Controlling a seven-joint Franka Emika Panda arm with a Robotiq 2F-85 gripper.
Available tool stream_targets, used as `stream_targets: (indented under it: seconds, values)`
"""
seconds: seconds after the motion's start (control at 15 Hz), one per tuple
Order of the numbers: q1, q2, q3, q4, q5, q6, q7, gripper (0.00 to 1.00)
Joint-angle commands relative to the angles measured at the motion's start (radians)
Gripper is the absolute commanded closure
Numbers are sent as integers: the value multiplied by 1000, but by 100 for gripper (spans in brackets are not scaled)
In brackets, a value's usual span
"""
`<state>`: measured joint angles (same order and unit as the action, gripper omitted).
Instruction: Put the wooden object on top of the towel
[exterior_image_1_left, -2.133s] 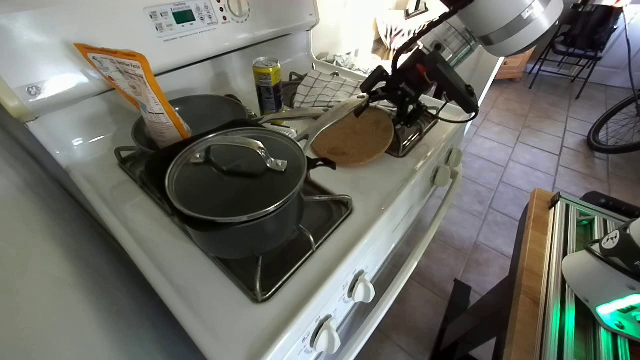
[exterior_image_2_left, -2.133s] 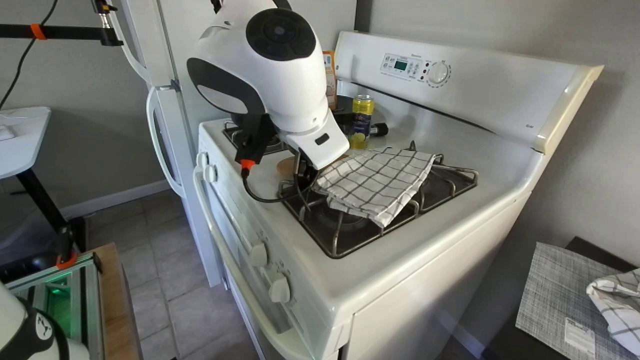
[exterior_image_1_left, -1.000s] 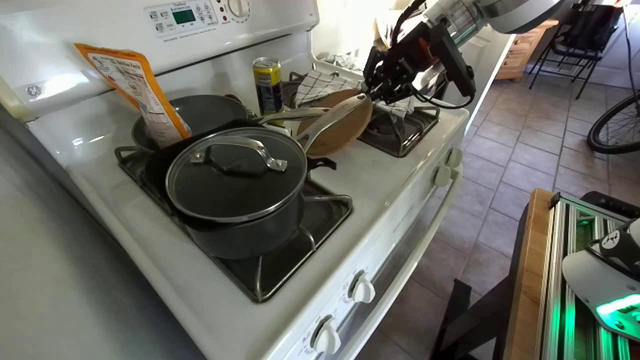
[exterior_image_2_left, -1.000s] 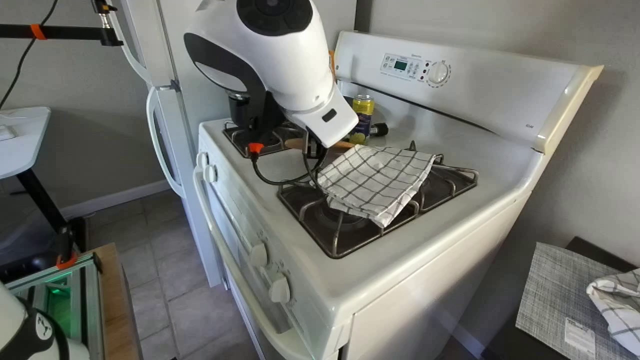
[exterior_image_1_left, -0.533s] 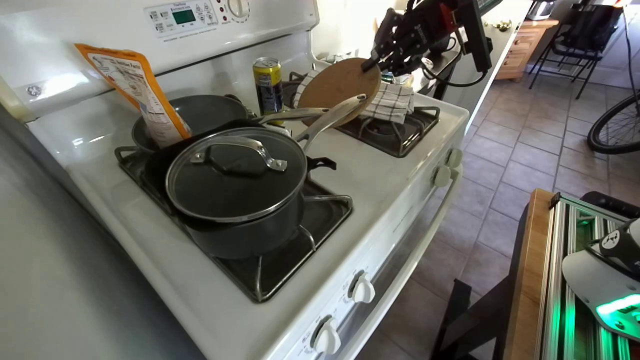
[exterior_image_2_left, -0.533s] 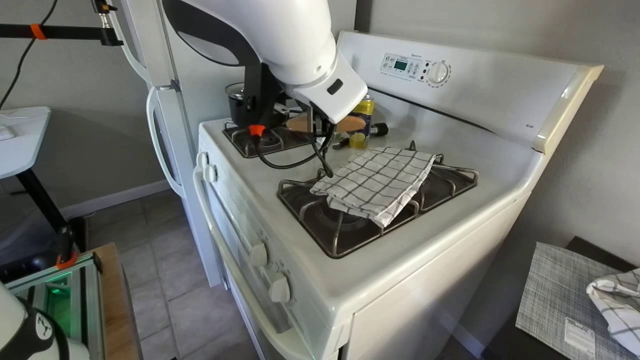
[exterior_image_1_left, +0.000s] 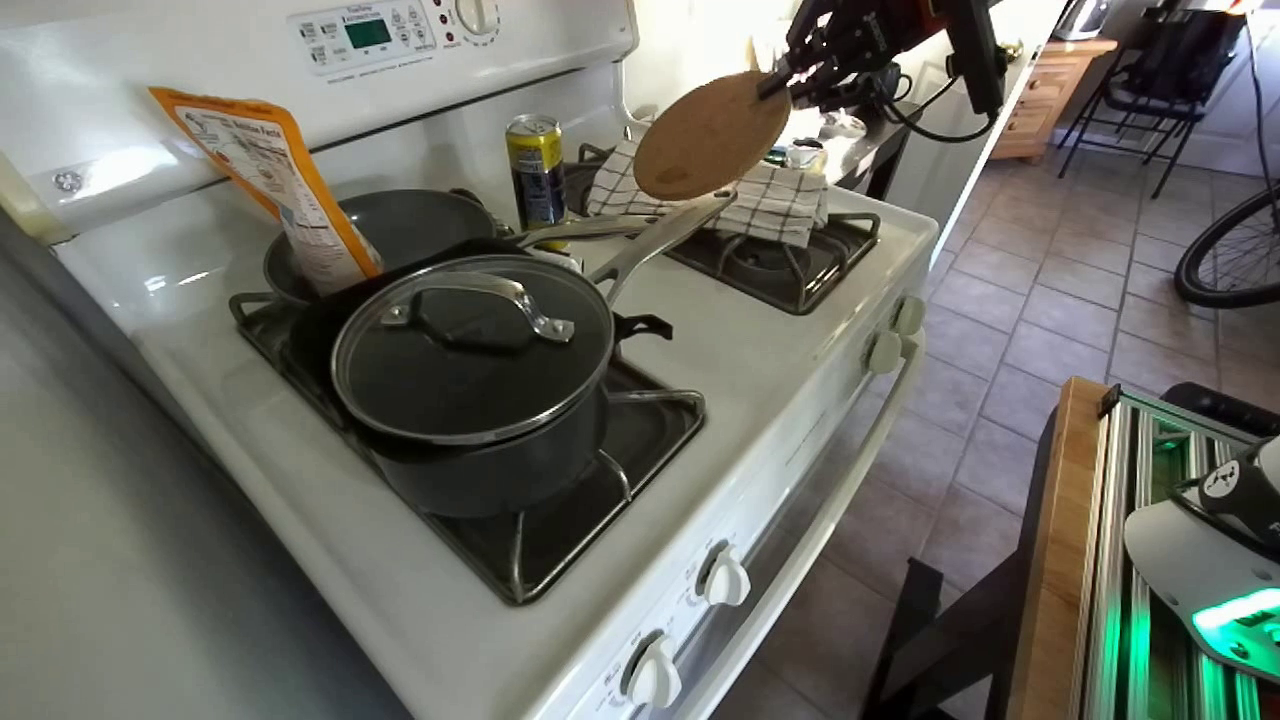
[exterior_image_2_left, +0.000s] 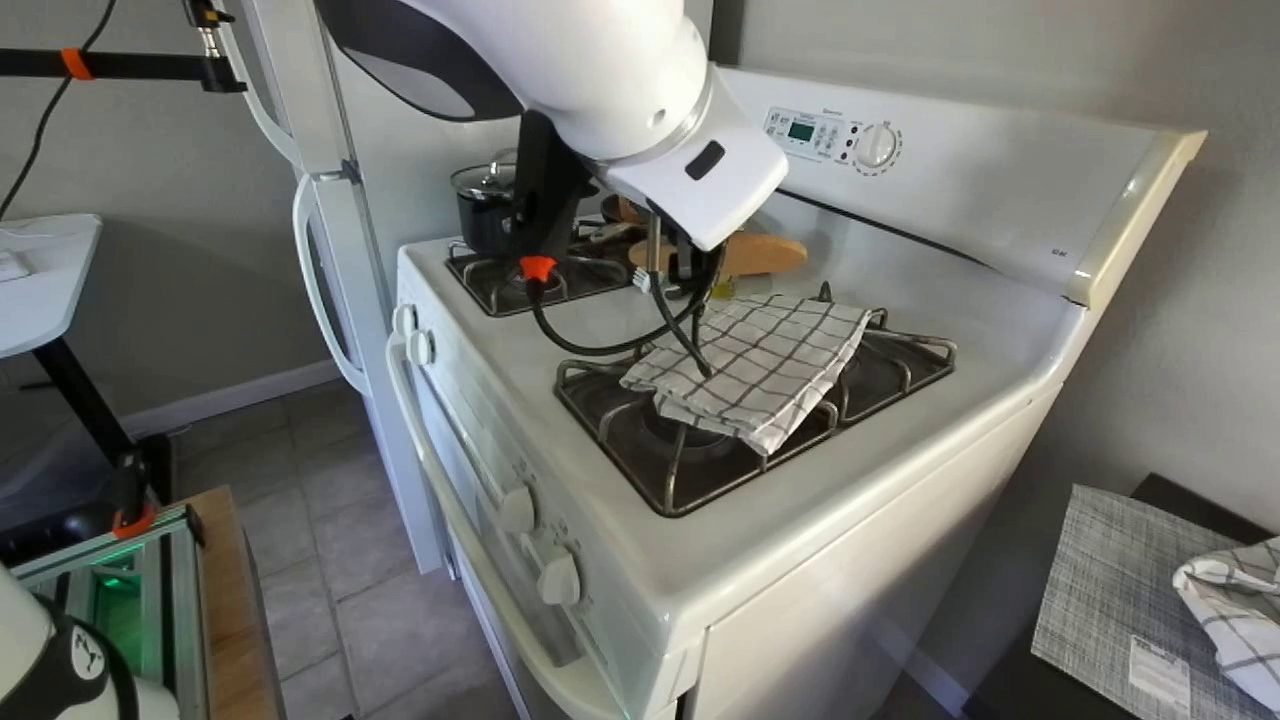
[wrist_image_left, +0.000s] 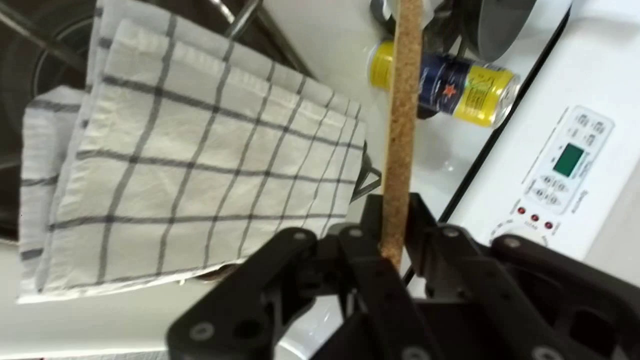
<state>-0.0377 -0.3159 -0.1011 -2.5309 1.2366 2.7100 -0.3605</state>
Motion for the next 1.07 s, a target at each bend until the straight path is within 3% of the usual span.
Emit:
stream_targets:
  seconds: [0.0, 0.13, 0.4, 0.6, 0.8, 0.87, 1.0]
  values:
    - [-28, 14, -7, -22, 17, 74, 43, 96]
    - [-45, 24, -9, -37, 6, 90, 76, 96]
    - [-46, 78, -21, -52, 79, 154, 8, 96]
    - [-45, 128, -31, -37, 140, 126, -13, 96]
    - [-56, 173, -30, -43, 97, 95, 44, 96]
    - [-63, 189, -28, -51, 43, 71, 104, 59]
    - [-85, 199, -25, -68, -85, 5, 222, 52]
